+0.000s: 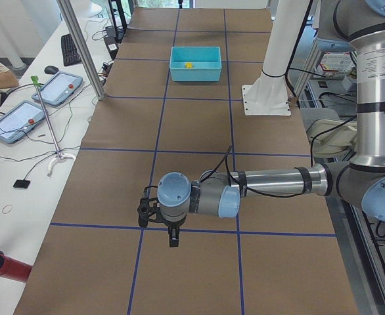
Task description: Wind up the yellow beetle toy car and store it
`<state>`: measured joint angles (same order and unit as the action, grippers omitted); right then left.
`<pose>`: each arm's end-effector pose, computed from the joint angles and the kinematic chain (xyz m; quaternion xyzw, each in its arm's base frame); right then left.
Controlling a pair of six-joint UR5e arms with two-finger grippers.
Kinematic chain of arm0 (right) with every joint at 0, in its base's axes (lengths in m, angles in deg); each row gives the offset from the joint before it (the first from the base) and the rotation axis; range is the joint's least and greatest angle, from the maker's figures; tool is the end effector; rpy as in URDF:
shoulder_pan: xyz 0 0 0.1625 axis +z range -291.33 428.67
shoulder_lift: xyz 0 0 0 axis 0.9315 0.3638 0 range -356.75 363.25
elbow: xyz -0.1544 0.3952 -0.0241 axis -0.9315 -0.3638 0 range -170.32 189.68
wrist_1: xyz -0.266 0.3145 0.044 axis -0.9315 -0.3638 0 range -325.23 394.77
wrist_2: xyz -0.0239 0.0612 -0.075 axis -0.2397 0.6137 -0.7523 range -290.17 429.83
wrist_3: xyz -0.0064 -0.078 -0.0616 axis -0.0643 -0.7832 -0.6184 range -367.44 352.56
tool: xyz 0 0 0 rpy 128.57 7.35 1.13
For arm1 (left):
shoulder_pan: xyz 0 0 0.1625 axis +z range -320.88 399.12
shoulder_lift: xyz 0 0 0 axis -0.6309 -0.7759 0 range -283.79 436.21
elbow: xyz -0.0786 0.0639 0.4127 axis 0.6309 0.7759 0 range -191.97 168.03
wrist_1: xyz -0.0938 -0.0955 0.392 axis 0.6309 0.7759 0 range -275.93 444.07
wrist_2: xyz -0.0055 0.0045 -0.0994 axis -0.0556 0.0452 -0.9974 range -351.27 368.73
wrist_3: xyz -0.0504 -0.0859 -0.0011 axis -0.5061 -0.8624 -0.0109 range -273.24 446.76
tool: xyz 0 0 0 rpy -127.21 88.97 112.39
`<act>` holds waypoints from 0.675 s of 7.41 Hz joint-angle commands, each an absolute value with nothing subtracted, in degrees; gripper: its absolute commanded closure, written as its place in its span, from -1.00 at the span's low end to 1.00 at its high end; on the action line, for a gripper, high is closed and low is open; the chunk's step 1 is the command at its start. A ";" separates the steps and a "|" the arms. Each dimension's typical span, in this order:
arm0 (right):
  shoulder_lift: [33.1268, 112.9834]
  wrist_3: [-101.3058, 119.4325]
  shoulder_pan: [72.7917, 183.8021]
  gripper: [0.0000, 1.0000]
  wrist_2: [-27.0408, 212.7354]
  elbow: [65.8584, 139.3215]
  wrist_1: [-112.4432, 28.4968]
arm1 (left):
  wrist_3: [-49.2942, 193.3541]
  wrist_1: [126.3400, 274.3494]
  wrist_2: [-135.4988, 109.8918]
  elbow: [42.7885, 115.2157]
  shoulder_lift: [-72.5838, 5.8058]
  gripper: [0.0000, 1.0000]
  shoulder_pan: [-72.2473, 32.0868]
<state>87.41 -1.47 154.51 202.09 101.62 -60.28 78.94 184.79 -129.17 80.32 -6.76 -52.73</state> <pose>0.0275 -0.5384 0.6012 -0.0098 -0.3610 0.0062 0.9325 -0.0736 -0.4428 0.6728 0.0265 0.4073 -0.0558 0.9112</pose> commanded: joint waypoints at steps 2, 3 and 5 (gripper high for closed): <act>87.71 -1.46 154.53 -1.00 202.01 101.35 -60.06 | 78.94 184.88 -129.17 80.32 -6.76 -1.00 -52.73; 87.71 -1.46 154.53 -1.00 202.01 101.35 -60.06 | 78.94 184.88 -129.17 80.32 -6.76 -1.00 -52.73; 87.71 -1.46 154.53 -1.00 202.01 101.09 -60.06 | 78.94 185.05 -129.17 80.23 -6.76 -1.00 -52.73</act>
